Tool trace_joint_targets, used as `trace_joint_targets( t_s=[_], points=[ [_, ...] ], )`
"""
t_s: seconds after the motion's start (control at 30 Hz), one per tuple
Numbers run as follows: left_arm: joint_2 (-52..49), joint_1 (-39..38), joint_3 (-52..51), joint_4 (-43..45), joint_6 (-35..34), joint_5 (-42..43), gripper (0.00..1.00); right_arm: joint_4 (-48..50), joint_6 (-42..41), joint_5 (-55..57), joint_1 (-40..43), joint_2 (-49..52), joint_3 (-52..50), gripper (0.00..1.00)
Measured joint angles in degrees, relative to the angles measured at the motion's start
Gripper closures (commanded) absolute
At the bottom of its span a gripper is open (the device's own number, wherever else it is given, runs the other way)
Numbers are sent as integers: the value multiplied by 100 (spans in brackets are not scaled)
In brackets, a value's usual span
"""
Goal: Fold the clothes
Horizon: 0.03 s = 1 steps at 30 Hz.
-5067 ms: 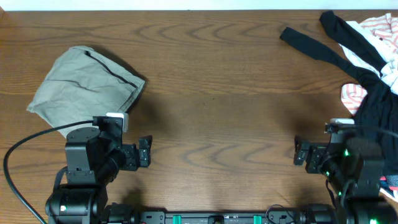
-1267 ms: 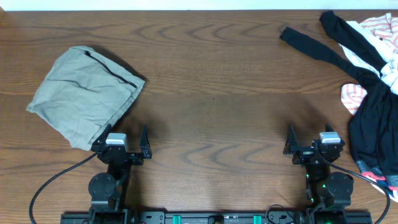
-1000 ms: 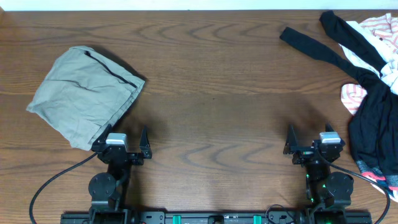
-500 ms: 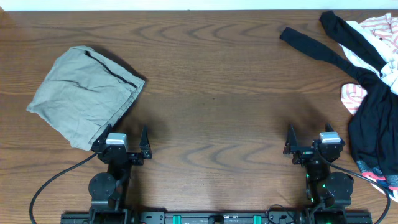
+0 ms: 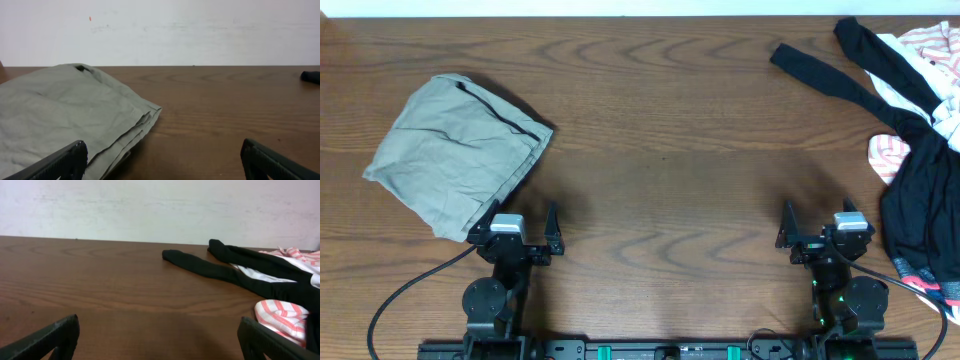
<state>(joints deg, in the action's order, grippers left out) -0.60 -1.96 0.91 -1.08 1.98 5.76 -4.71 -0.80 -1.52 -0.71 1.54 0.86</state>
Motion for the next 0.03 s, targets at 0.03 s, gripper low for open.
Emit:
trace_joint_targets(
  t_s=[0.03],
  points=[
    [0,0,0,0,0,0,2,-2,0,0,0,0,0,1]
  ],
)
